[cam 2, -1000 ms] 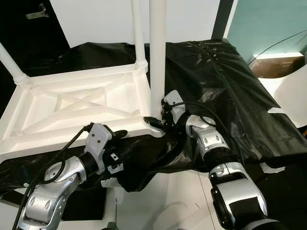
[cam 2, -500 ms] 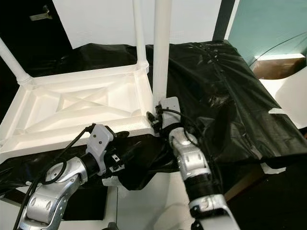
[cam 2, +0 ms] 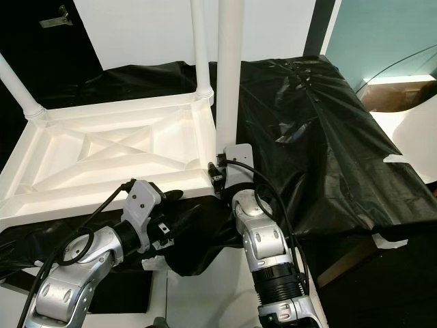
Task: Building children table
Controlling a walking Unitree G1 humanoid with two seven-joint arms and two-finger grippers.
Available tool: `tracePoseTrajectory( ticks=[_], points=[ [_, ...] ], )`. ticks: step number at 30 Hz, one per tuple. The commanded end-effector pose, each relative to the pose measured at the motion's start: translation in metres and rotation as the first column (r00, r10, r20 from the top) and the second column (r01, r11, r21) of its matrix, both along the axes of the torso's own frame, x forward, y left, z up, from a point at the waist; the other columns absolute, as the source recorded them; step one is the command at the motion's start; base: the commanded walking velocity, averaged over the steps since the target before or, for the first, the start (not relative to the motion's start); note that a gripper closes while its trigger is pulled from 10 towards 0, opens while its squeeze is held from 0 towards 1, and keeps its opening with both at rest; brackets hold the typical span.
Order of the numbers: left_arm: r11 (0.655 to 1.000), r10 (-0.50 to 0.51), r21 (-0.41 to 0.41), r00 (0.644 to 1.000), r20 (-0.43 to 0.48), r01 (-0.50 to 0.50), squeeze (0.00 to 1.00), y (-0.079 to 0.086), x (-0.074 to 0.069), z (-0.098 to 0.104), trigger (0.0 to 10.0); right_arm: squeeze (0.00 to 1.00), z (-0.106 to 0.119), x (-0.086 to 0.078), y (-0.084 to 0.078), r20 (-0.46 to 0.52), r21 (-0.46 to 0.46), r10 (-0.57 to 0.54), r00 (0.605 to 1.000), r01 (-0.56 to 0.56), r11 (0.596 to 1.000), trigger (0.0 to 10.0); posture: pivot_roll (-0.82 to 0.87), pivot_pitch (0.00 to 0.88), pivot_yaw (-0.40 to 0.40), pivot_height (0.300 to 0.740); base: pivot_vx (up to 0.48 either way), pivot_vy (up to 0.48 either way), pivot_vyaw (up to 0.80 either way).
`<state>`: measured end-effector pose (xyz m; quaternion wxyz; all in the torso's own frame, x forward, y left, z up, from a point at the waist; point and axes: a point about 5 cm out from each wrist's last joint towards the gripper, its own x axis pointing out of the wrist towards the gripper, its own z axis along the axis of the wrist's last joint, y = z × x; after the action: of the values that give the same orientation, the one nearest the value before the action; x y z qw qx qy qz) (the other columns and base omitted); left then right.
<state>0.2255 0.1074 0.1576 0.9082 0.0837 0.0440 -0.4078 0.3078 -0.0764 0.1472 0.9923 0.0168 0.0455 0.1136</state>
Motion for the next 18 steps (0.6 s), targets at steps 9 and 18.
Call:
tracePoseTrajectory(
  ticks=[9, 18],
  points=[
    [0.998, 0.060, -0.012, 0.998, 0.007, -0.060, 0.00, 0.001, 0.000, 0.001, 10.0, 1.00, 0.000, -0.001, -0.015, 0.014, 0.019, 0.115, 0.993, -0.116, 0.993, 10.0, 0.05, 0.050, 0.007, 0.740, 0.000, 0.000, 0.00],
    [0.998, 0.068, -0.009, 0.998, 0.012, -0.067, 0.00, 0.002, 0.000, 0.001, 10.0, 0.00, 0.002, 0.011, -0.027, 0.051, -0.066, 0.380, 0.923, -0.377, 0.924, 10.0, 0.05, 0.056, 0.012, 0.740, 0.000, 0.000, 0.00]
  ],
)
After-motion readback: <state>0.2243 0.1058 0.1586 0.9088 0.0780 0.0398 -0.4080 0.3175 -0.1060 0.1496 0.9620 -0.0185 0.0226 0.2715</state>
